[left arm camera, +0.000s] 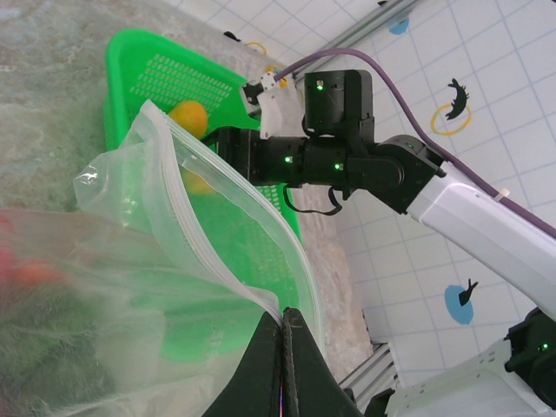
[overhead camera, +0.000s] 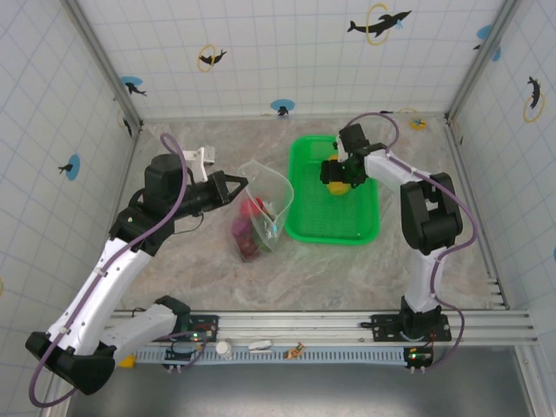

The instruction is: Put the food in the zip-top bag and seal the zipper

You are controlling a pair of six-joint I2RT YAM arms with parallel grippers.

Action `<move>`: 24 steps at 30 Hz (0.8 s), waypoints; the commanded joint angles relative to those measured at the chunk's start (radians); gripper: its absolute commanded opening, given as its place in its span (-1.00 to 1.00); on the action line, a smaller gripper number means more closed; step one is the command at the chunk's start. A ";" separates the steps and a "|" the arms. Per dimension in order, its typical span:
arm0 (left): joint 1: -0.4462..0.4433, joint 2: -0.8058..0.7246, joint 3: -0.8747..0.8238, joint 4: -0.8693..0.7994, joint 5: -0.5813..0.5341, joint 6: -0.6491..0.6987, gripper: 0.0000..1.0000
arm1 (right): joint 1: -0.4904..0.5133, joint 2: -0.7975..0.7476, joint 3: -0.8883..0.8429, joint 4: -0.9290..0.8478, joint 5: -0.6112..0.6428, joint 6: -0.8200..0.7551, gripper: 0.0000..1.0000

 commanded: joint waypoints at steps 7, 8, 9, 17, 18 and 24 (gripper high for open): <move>0.002 -0.002 0.004 0.017 0.024 0.031 -1.00 | 0.013 -0.017 -0.037 -0.019 -0.058 -0.013 0.70; 0.002 -0.002 0.005 0.019 0.026 0.030 -1.00 | 0.013 -0.016 -0.038 -0.027 -0.050 -0.014 0.69; 0.002 -0.002 0.005 0.018 0.026 0.029 -1.00 | 0.014 -0.016 -0.041 -0.031 -0.044 -0.016 0.69; 0.002 -0.005 0.000 0.022 0.029 0.027 -1.00 | 0.034 -0.035 -0.087 -0.028 0.002 -0.025 0.56; 0.002 -0.005 -0.001 0.024 0.030 0.026 -1.00 | 0.035 -0.032 -0.086 -0.030 0.009 -0.026 0.53; 0.002 -0.009 -0.006 0.024 0.031 0.022 -1.00 | 0.036 -0.025 -0.076 -0.025 0.048 -0.023 0.30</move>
